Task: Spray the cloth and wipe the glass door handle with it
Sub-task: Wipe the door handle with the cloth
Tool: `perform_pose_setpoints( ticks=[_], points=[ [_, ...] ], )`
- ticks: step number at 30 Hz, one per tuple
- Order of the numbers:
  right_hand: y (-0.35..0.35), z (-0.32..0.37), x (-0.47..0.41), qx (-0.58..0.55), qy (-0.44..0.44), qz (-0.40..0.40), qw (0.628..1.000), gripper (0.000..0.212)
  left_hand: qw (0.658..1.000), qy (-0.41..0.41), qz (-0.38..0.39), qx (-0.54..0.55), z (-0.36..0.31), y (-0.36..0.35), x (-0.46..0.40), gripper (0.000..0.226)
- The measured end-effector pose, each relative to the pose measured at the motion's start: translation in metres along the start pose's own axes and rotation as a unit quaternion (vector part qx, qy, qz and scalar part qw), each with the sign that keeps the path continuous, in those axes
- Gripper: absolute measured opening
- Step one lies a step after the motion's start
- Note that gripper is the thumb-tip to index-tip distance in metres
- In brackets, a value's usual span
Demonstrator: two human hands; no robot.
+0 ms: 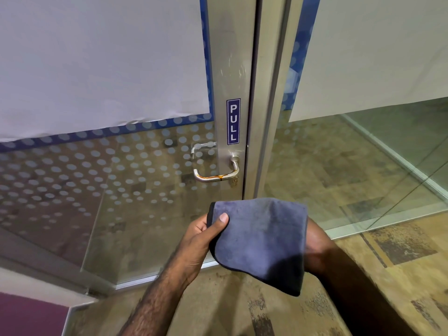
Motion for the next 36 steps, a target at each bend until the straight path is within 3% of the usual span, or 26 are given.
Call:
perform_pose_setpoints(
  ticks=[4, 9, 11, 13, 14, 17, 20, 25, 29, 33, 36],
  points=[
    [-0.012, -0.015, -0.006, -0.077, -0.057, 0.056, 0.994, 0.033, 0.999, 0.010, -0.045, -0.007, 0.000, 0.014, 0.002, 0.043],
    [0.006, -0.025, -0.013, -0.095, -0.067, 0.024, 0.993, 0.071, 0.996, 0.013, -0.083, 0.019, 0.005, 0.029, 0.004, 0.039],
    [0.003, -0.023, -0.015, -0.055, -0.060, 0.048, 0.996, 0.075, 0.995, 0.005, -0.101, 0.025, 0.005, 0.034, 0.004, 0.034],
    [0.000, -0.021, -0.017, 0.038, -0.033, 0.069, 0.996, 0.052, 0.992, -0.002, -0.125, 0.030, 0.007, 0.040, 0.004, 0.029],
    [0.001, -0.018, -0.018, 0.084, -0.015, 0.069, 0.994, 0.050, 0.990, -0.004, -0.136, 0.031, 0.008, 0.043, 0.004, 0.026],
    [0.005, -0.013, -0.020, 0.178, 0.016, 0.035, 0.983, 0.065, 0.986, -0.018, -0.164, 0.025, 0.008, 0.049, 0.007, 0.028],
    [0.005, -0.001, -0.018, 0.240, 0.070, -0.009, 0.968, 0.078, 0.983, -0.050, -0.174, 0.026, 0.000, 0.054, 0.012, 0.053],
    [-0.006, 0.014, -0.011, 0.337, 0.164, 0.030, 0.926, 0.103, 0.987, -0.080, -0.137, -0.033, -0.014, 0.058, 0.017, 0.088],
    [-0.014, 0.020, -0.005, 0.467, 0.164, 0.040, 0.868, 0.108, 0.980, -0.061, -0.123, -0.146, -0.021, 0.064, 0.021, 0.108],
    [-0.016, 0.021, -0.006, 0.575, 0.169, 0.003, 0.801, 0.094, 0.963, -0.024, -0.094, -0.252, -0.018, 0.067, 0.022, 0.093],
    [-0.014, 0.024, -0.006, 0.603, 0.192, -0.021, 0.774, 0.074, 0.928, -0.042, -0.111, -0.353, -0.019, 0.066, 0.024, 0.074]
  ],
)
Point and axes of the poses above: each hand's wrist, its own x-axis away from the middle knuckle, its own y-axis out of the back of the hand, z = x × y, the point moved 7 cm from there along -x, towards the middle knuckle, and after that the axes turned 13 degrees about z, right-handed, at the moved point
